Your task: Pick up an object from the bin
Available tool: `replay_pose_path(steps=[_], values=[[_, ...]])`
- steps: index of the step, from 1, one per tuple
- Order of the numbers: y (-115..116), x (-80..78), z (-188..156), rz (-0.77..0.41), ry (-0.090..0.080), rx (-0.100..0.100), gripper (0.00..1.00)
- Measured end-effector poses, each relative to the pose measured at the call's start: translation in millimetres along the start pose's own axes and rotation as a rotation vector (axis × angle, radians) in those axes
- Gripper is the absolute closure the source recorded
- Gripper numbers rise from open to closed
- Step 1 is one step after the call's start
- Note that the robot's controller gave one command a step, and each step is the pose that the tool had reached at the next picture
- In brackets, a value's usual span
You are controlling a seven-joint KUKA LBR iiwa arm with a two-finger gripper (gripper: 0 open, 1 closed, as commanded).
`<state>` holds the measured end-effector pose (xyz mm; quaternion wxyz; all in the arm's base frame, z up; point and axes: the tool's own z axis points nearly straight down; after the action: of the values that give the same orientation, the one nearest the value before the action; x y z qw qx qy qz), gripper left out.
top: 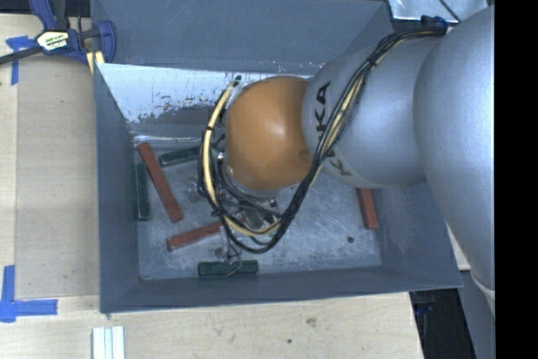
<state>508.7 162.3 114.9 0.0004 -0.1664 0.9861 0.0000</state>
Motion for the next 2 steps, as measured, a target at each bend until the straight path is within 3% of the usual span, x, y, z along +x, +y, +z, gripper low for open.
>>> replay_pose_path(steps=[1,2], values=[[15.1,18.6,-2.7,0.059,0.0,0.0,0.0],[11.4,19.0,44.8,0.029,-0.011,0.0,0.0]])
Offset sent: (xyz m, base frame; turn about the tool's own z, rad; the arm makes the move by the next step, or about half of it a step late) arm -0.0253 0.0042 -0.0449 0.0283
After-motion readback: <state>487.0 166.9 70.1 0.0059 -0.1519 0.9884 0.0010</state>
